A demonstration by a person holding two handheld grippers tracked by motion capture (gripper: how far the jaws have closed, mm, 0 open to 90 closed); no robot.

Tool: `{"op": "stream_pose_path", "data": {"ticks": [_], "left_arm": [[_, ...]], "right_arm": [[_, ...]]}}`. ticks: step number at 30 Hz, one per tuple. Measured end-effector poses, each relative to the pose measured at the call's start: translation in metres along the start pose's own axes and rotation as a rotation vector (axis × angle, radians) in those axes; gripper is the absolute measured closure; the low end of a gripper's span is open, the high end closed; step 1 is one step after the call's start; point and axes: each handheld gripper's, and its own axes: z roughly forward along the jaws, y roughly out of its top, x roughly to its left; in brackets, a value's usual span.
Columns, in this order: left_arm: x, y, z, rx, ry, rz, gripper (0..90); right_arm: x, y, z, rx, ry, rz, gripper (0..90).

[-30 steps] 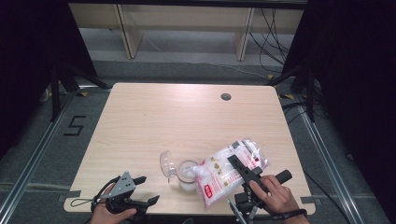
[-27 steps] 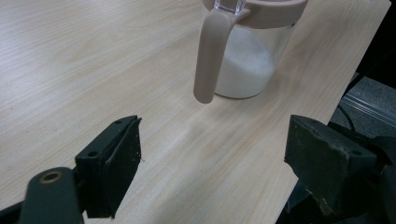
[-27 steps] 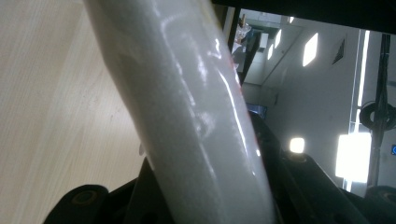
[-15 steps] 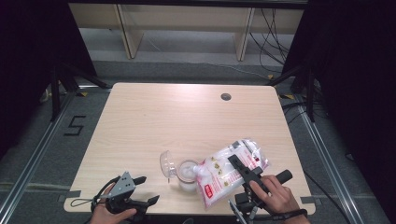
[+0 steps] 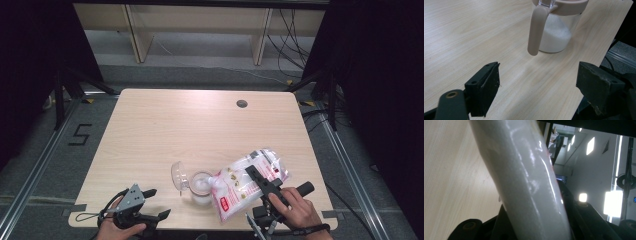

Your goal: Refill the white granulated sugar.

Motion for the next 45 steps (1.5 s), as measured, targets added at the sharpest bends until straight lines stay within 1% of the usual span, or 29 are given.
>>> {"op": "stream_pose_path", "data": {"ticks": [1,2,3,4,7,8,9,12,13,14,15,16,19,20,21,22,28,30,31,32,33,34,36,37,40,41,43,44,45], "left_arm": [[0.0010,0.0001,0.0001,-0.002,-0.004,0.015,18.5],[0.0013,0.0001,0.0000,-0.002,-0.006,0.020,18.5],[0.0012,0.0002,-0.0001,-0.001,-0.008,0.019,18.5],[0.0013,0.0004,-0.0001,-0.002,-0.009,0.019,18.5],[0.0012,0.0001,0.0002,-0.004,-0.006,0.017,18.5],[0.0001,-0.0006,0.0007,-0.003,-0.007,-0.008,18.5],[0.0003,-0.0004,0.0006,-0.002,-0.006,-0.002,18.4],[0.0009,0.0002,0.0000,-0.004,-0.007,0.009,18.5],[-0.0001,-0.0003,0.0003,-0.006,-0.006,-0.014,18.5],[0.0001,-0.0004,0.0003,-0.007,-0.007,-0.016,18.4],[-0.0001,-0.0005,0.0002,-0.006,-0.002,-0.016,18.5],[-0.0001,-0.0005,0.0004,-0.008,-0.004,-0.015,18.5],[-0.0003,-0.0005,0.0006,-0.009,-0.004,-0.015,18.5],[-0.0003,-0.0005,0.0006,-0.009,-0.004,-0.015,18.5],[-0.0001,-0.0005,0.0005,-0.008,-0.004,-0.016,18.5],[-0.0001,-0.0005,0.0004,-0.007,-0.004,-0.015,18.5],[-0.0002,-0.0004,-0.0002,-0.001,-0.001,-0.015,18.5],[-0.0002,-0.0005,0.0003,-0.006,-0.004,-0.017,18.5],[-0.0001,-0.0005,0.0001,-0.006,-0.003,-0.017,18.5],[0.0005,-0.0003,0.0000,-0.005,-0.006,-0.011,18.5],[0.0013,0.0000,-0.0001,-0.005,-0.008,0.003,18.5],[0.0021,0.0001,-0.0004,0.000,-0.001,0.014,18.5],[0.0034,0.0004,-0.0018,0.022,0.007,0.034,18.5],[0.0024,0.0000,-0.0003,0.002,-0.003,0.017,18.5],[0.0021,0.0000,-0.0002,0.003,-0.003,0.016,18.5],[0.0010,-0.0002,0.0004,-0.008,-0.005,0.003,18.5],[0.0012,-0.0001,0.0002,-0.007,-0.005,0.007,18.5],[0.0024,0.0000,-0.0003,0.004,-0.001,0.018,18.5],[0.0027,-0.0003,0.0003,0.001,-0.007,0.016,18.5]], "right_arm": [[0.0033,-0.0001,-0.0008,0.017,0.013,0.036,70.2],[0.0005,0.0001,0.0001,0.000,0.001,-0.003,70.2],[0.0033,-0.0002,-0.0006,0.015,0.015,0.036,70.2],[0.0004,-0.0001,0.0002,-0.001,0.001,0.000,70.2],[0.0005,-0.0009,0.0005,-0.008,0.010,0.017,70.2],[0.0006,-0.0013,0.0002,-0.002,0.017,0.031,70.3],[0.0001,-0.0018,0.0004,-0.012,0.010,0.033,70.3],[0.0011,-0.0028,0.0010,-0.007,0.017,0.041,70.3],[0.0037,-0.0033,0.0007,0.006,0.030,0.071,70.3],[0.0022,-0.0039,0.0013,-0.004,0.025,0.049,70.4],[0.0033,-0.0045,0.0009,0.002,0.027,0.067,70.4],[0.0021,-0.0046,0.0016,-0.012,0.015,0.049,70.4],[0.0009,-0.0046,0.0006,0.000,0.013,0.034,70.4],[0.0026,-0.0048,-0.0001,0.011,0.020,0.060,70.4],[0.0016,-0.0049,-0.0001,0.007,0.019,0.052,70.4],[-0.0003,-0.0047,-0.0003,0.001,0.008,0.024,70.4],[-0.0008,-0.0042,-0.0007,0.007,0.009,0.017,70.5],[-0.0009,-0.0034,-0.0008,0.011,0.005,0.008,70.5],[-0.0010,-0.0030,-0.0002,0.007,0.010,-0.006,70.5],[-0.0004,-0.0026,0.0000,0.008,0.013,-0.003,70.5],[-0.0003,-0.0022,-0.0001,0.012,0.018,-0.015,70.5],[0.0004,-0.0017,0.0000,0.013,0.011,-0.010,70.5],[0.0009,-0.0015,0.0002,0.014,0.016,-0.014,70.5],[0.0010,-0.0015,0.0002,0.014,0.016,-0.014,70.5],[0.0007,-0.0019,0.0003,0.013,0.016,-0.010,70.5],[0.0008,-0.0018,0.0004,0.013,0.017,-0.010,70.5],[0.0013,-0.0013,0.0004,0.011,0.017,-0.013,70.5],[0.0047,-0.0014,-0.0001,0.023,0.034,0.029,70.5],[0.0046,-0.0013,-0.0003,0.026,0.035,0.028,70.5]]}}
